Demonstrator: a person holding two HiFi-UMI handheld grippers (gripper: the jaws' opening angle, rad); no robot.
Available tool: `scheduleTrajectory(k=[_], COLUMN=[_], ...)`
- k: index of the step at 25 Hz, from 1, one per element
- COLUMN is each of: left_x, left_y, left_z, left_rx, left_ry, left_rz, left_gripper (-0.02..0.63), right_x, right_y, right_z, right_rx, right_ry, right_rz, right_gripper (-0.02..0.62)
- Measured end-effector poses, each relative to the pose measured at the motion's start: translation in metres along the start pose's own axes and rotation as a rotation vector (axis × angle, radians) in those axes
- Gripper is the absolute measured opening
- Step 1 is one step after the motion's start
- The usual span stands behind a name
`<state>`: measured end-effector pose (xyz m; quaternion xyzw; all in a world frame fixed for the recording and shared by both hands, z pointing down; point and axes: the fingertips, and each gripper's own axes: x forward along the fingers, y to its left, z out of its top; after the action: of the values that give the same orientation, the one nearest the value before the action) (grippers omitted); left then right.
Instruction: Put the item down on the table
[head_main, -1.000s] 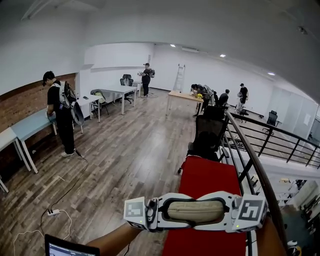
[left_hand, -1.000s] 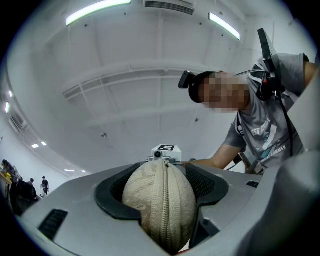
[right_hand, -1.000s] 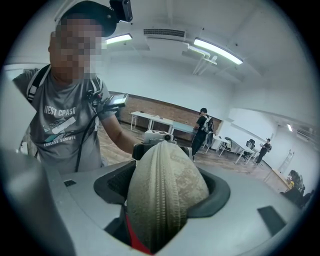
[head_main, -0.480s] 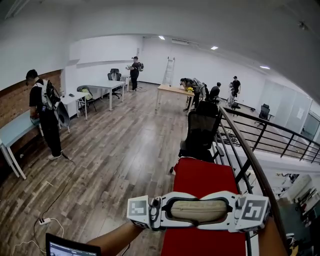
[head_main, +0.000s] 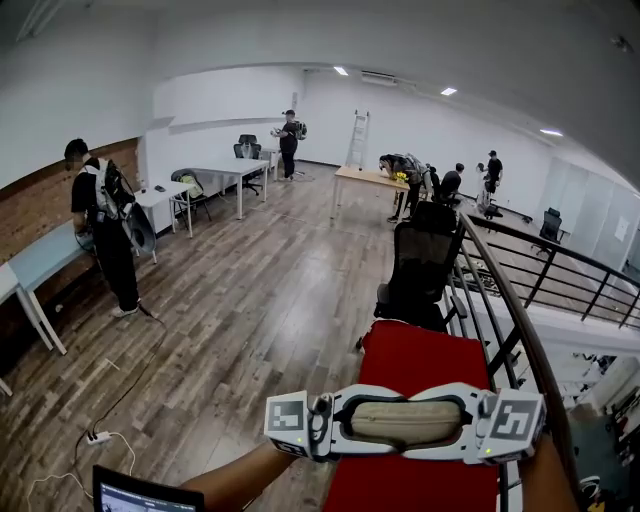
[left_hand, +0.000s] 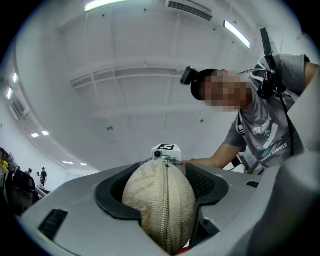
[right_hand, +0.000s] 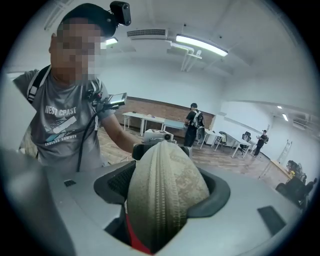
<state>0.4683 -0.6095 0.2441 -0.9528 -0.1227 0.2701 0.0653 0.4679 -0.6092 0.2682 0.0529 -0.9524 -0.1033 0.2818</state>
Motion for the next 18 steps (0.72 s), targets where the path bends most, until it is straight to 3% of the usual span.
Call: scheduleTrajectory(k=[6,12,18], left_x=[0.031,0.038,0.033], left_y=[0.011,0.023,0.057], left_z=[0.005,-0.004,-0.032], left_rx=[0.088,0.106,0.066], left_ry=[0.047,0.049,0.048], left_rz=[0.050,0.090,0.071], left_gripper=[0.291,0.291,0.291], right_x=[-0.030,-0.040,-0.039], right_y=[-0.008,-0.018,-0.049], right_z=[0.003,-0.006,-0.037], right_rx=[-0.082,-0.107,-0.073], right_ry=[-0.056,-0.066,-0.059], right_rz=[0.051,0.089,0.066], right_gripper=[0.285,0.285,0.285])
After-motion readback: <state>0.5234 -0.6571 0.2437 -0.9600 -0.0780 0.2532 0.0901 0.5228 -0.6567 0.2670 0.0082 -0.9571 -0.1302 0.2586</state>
